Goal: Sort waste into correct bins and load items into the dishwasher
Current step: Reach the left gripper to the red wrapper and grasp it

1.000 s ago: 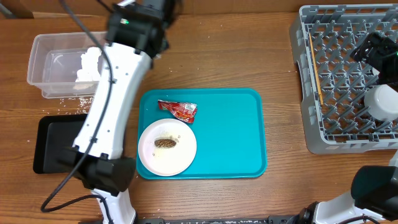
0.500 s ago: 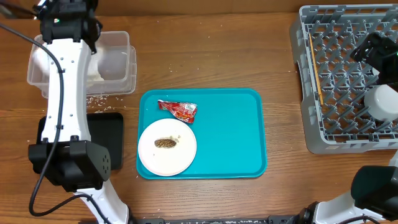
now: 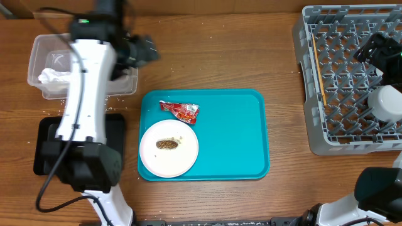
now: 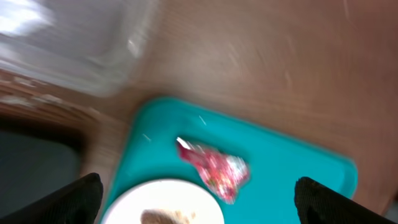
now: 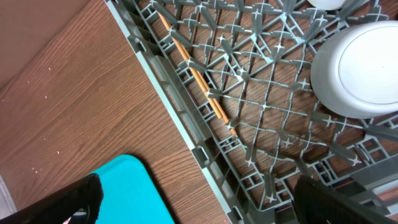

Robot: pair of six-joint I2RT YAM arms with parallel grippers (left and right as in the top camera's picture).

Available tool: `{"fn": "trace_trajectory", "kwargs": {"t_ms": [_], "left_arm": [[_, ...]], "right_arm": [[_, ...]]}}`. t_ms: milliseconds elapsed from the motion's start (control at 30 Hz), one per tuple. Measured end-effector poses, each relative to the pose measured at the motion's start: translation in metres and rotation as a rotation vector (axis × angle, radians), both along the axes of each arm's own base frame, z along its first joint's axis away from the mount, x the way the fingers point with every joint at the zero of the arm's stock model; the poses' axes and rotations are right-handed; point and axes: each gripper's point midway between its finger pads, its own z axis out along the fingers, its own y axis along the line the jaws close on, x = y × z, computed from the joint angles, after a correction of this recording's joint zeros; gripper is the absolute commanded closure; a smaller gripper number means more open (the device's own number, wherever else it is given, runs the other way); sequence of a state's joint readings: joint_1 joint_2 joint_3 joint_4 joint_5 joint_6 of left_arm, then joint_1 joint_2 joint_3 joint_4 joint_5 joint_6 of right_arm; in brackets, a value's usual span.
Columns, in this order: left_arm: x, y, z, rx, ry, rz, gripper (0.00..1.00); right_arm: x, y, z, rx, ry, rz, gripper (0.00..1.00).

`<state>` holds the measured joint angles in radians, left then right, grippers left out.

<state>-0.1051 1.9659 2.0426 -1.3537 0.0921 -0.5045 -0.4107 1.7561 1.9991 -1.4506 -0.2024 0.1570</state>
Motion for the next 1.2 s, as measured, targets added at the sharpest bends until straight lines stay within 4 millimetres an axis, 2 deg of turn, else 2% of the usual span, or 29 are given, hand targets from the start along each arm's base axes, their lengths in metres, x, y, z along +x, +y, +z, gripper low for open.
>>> {"fn": "trace_trajectory", "kwargs": {"t_ms": [67,100,233,367,567,967,1100,1200], "left_arm": [[-0.02,-0.042,-0.02,0.002,0.069,-0.108,0.0],[-0.026,-0.055,-0.031,0.01,0.092,-0.122,0.0],[-0.047,-0.077,-0.073,0.04,0.172,-0.071,0.0],[-0.057,-0.075,-0.101,0.051,0.221,0.041,0.03],[-0.048,-0.075,-0.132,0.025,0.177,0.151,0.13],[-0.049,-0.06,-0.159,0.071,0.153,0.289,0.2],[-0.045,-0.057,-0.171,0.073,0.113,0.307,0.27],[-0.042,-0.057,-0.179,0.069,0.09,0.314,0.38]], "right_arm": [[0.0,0.0,0.0,0.0,0.001,0.0,0.0],[0.0,0.0,0.0,0.0,0.001,0.0,0.0],[0.0,0.0,0.0,0.0,0.001,0.0,0.0],[0.0,0.0,0.0,0.0,0.001,0.0,0.0],[0.0,0.0,0.0,0.0,0.0,-0.001,0.0],[0.0,0.0,0.0,0.0,0.0,0.0,0.0],[0.0,0.0,0.0,0.0,0.0,0.0,0.0],[0.0,0.0,0.0,0.0,0.001,-0.001,0.0]]}}
